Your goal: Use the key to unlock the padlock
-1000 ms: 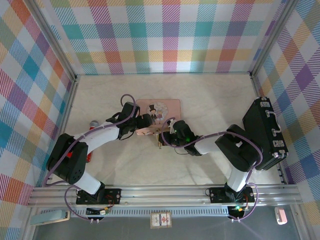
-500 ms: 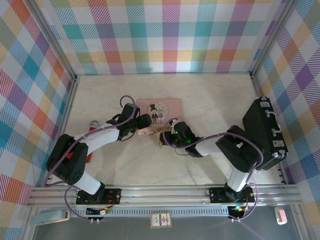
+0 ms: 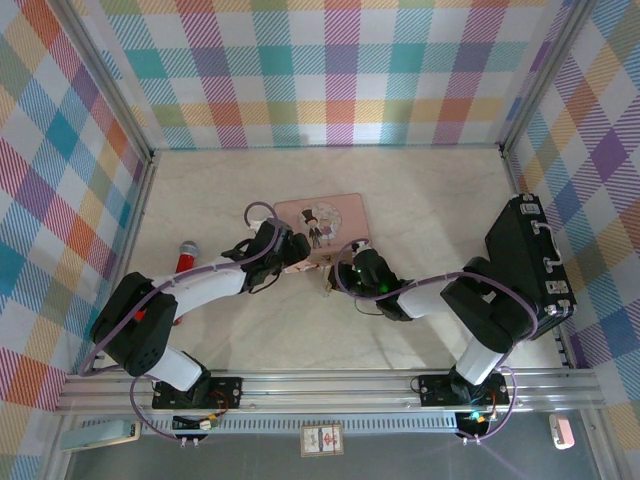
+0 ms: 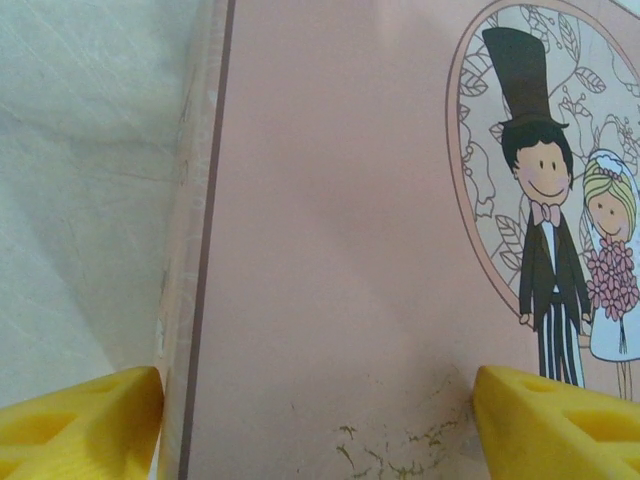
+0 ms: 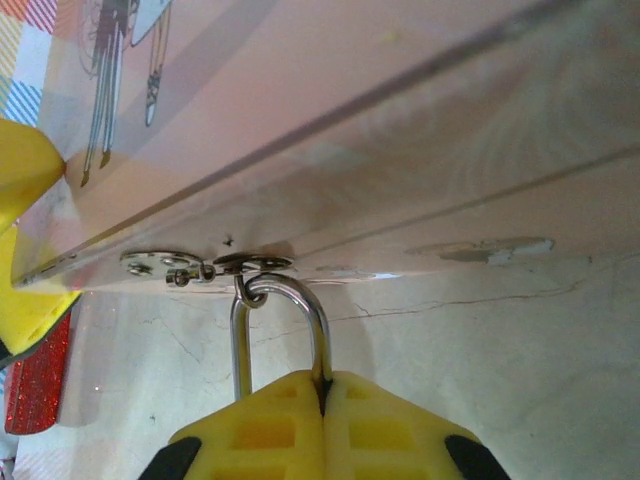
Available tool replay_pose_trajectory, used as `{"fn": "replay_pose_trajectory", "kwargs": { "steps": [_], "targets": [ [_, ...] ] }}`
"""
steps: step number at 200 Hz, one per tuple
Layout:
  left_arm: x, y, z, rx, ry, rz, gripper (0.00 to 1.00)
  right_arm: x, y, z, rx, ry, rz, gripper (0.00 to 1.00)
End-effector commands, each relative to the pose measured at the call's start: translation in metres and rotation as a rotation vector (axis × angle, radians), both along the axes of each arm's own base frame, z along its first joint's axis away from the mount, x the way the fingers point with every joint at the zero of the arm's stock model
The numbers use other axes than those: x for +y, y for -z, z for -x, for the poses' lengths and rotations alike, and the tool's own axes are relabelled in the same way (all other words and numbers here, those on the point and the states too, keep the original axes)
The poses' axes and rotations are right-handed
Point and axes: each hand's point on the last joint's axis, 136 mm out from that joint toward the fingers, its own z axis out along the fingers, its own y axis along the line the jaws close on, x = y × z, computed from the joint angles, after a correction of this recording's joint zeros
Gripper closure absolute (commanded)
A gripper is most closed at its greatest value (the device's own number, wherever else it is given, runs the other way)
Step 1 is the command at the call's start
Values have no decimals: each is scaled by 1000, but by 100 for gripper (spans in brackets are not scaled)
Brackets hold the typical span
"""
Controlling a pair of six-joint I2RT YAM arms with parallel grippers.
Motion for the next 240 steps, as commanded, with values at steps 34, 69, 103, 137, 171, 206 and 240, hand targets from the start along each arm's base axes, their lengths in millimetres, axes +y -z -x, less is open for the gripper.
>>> {"fn": "replay_pose_trajectory", "kwargs": {
  "steps": [34,69,103,137,171,206,240],
  "targets": [
    [-6,17,37,82,13,-19,21,-17,22,4,116,115,-1,100],
    [-6,18,42,69,-2,-20,20,-22,15,1,91,163,-55,100],
    [-12,18,43,68,11,-1,20,-19,6,-5,74,173,-75,100],
    [-17,17,42,67,23,9,20,-8,0,-11,83,170,-125,100],
    [-21,17,45,68,33,16,20,-7,-3,-17,99,201,-177,100],
    [-25,17,45,72,39,24,20,-2,-11,-24,94,216,-211,100],
    [-27,16,44,73,41,28,20,-8,-12,-31,91,261,-219,100]
  ]
}}
